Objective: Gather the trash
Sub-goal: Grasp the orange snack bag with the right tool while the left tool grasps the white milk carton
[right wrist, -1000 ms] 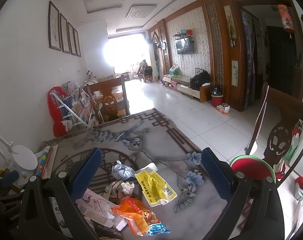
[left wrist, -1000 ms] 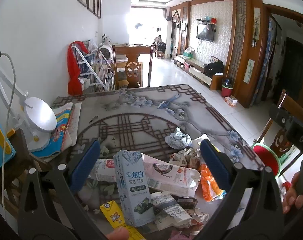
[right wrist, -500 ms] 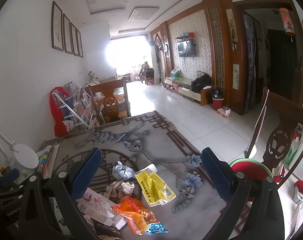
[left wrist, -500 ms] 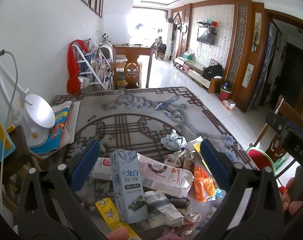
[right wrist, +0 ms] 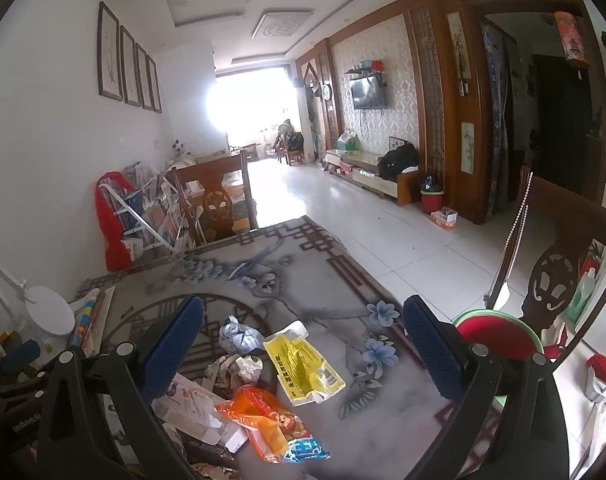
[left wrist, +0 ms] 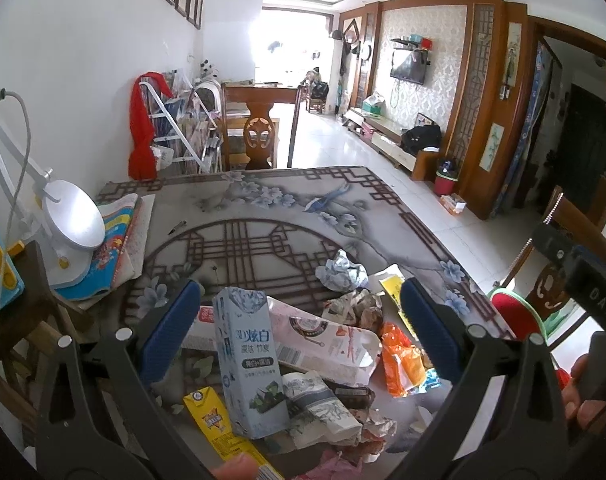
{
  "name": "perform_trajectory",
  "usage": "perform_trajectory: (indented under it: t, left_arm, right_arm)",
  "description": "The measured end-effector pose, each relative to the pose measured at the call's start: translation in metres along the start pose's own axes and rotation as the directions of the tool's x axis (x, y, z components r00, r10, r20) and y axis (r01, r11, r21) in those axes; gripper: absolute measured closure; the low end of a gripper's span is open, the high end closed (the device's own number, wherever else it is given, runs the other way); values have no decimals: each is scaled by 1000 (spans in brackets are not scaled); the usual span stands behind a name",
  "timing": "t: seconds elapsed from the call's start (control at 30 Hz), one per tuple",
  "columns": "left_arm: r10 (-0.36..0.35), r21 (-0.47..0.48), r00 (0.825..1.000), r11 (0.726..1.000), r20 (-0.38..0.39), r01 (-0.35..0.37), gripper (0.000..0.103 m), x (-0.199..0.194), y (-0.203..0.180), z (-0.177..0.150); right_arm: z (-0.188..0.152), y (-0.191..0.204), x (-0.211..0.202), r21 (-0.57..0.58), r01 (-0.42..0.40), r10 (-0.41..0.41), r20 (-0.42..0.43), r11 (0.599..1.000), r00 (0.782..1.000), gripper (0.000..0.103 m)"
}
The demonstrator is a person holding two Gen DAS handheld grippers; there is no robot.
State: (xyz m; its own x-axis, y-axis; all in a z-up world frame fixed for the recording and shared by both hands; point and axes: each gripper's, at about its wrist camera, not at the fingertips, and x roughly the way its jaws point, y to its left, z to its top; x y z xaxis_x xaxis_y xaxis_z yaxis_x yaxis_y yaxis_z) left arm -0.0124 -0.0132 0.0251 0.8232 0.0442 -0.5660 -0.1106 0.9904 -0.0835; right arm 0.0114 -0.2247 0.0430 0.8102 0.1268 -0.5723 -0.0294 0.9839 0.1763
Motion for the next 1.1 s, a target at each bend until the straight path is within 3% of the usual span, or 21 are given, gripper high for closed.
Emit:
perform_trajectory:
  t: [0.1, 0.2, 0.27, 0.4, 0.43, 0.6, 0.67, 0.73, 0.8, 0.9, 1.03, 1.1]
  left_arm:
    - [-15, 8, 1000, 1000, -11, 15, 5, 0, 2, -3]
    - [12, 18, 1000, 1000, -15, -12, 5, 0, 12, -6]
    - [22, 1, 999, 1000, -34, -22, 5, 3, 25, -9]
    - [14, -84, 992, 996, -125, -24, 5, 9, 58, -26]
    - [12, -99, 990, 995, -143, -27, 5, 11, 64, -29]
    - [-22, -192, 960, 981, -278, -33, 5, 26, 89, -62]
    - [-41, -240, 942, 970, -332, -43, 6, 34, 97, -74]
    - [-58, -275, 935, 960, -350, -44, 6, 40, 101, -77]
    - [-72, -274, 940, 962, -335, -24, 7, 48, 100, -73]
    - [-108, -257, 941, 966, -322, 23, 12, 64, 92, -59]
    - [-172, -283, 914, 957, -367, 66, 25, 95, 86, -57]
    - [-191, -293, 900, 953, -392, 74, 39, 108, 86, -62]
  right_arm:
    - [-4, 1, 9, -13, -33, 33, -52, 999, 998, 7]
    - [-15, 4, 39, -48, -85, 74, -209, 995, 975, 7]
    - [-30, 3, 61, -54, -113, 91, -313, 992, 946, 7]
    - [-70, 3, 109, -62, -166, 113, -504, 984, 857, 7]
    - [-83, 2, 123, -51, -173, 117, -553, 984, 825, 7]
    - [-115, 5, 148, -6, -187, 144, -617, 982, 774, 8]
    - [-119, 6, 152, -13, -193, 142, -630, 981, 764, 17]
    - [-122, 8, 153, -12, -215, 157, -647, 977, 746, 40]
    - [-120, 10, 151, -24, -223, 155, -647, 974, 747, 55]
    - [-115, 9, 144, -18, -238, 173, -630, 971, 757, 57]
    - [-105, 3, 134, 7, -254, 207, -602, 967, 771, 57]
    - [-98, 1, 126, 19, -266, 226, -586, 964, 778, 57]
